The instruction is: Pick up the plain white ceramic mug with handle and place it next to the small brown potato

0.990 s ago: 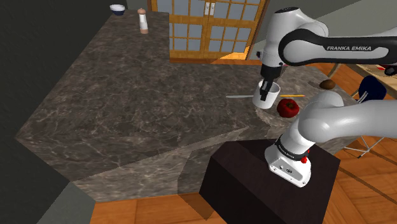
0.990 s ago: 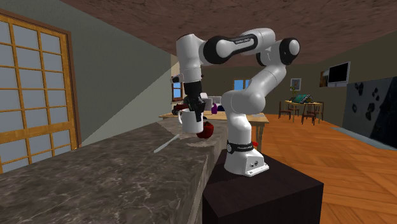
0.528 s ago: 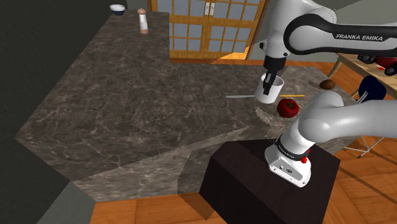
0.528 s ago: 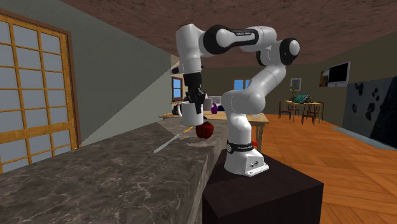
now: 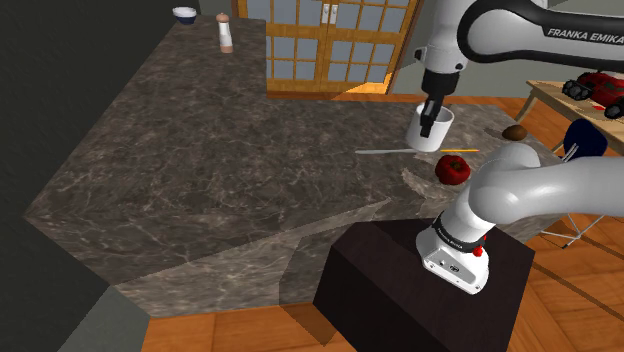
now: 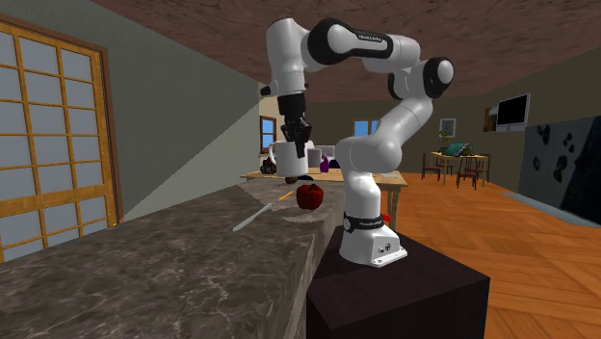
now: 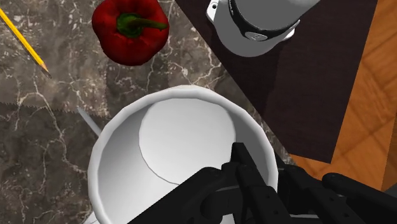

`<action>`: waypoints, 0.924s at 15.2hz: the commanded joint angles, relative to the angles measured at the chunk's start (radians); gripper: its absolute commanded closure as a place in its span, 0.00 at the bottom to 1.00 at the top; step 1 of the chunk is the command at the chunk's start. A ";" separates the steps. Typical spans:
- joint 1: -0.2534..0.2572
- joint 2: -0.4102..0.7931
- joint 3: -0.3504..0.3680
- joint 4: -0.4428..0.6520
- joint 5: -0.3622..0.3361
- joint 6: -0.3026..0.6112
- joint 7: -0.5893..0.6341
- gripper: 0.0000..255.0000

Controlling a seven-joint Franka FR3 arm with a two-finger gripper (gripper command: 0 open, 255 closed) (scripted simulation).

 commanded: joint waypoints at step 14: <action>-0.117 0.005 -0.281 0.090 -0.278 -0.040 -0.276 1.00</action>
